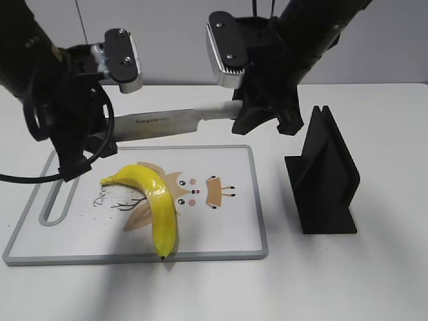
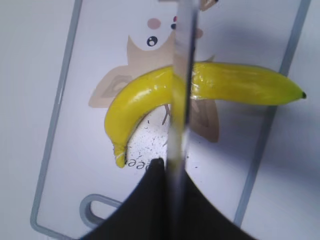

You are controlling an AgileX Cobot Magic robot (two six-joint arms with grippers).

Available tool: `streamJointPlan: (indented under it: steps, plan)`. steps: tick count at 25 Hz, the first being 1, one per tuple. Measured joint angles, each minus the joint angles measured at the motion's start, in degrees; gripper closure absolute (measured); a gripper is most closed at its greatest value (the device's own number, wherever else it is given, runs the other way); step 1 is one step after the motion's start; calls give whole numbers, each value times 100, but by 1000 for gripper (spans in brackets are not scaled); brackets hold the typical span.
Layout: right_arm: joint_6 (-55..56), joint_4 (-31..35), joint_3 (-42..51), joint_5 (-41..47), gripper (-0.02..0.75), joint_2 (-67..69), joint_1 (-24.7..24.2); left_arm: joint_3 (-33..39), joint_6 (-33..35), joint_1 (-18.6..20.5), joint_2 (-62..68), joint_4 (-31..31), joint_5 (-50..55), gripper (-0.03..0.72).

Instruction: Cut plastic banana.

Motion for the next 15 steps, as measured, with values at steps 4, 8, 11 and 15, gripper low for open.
streamJointPlan:
  steps: [4, 8, 11, 15]
  plan:
    - [0, 0, 0, 13, 550, -35, 0, 0, 0, 0, -77, -13, 7, 692]
    - [0, -53, 0, 36, 550, -35, 0, 0, 0, 0, -77, -70, 6, 496]
    - [0, -59, 0, 37, 550, -35, 0, 0, -4, 0, -77, -160, -12, 220]
    - [0, -65, 0, 37, 551, -35, 0, 0, -4, 0, -77, -411, -12, 56]
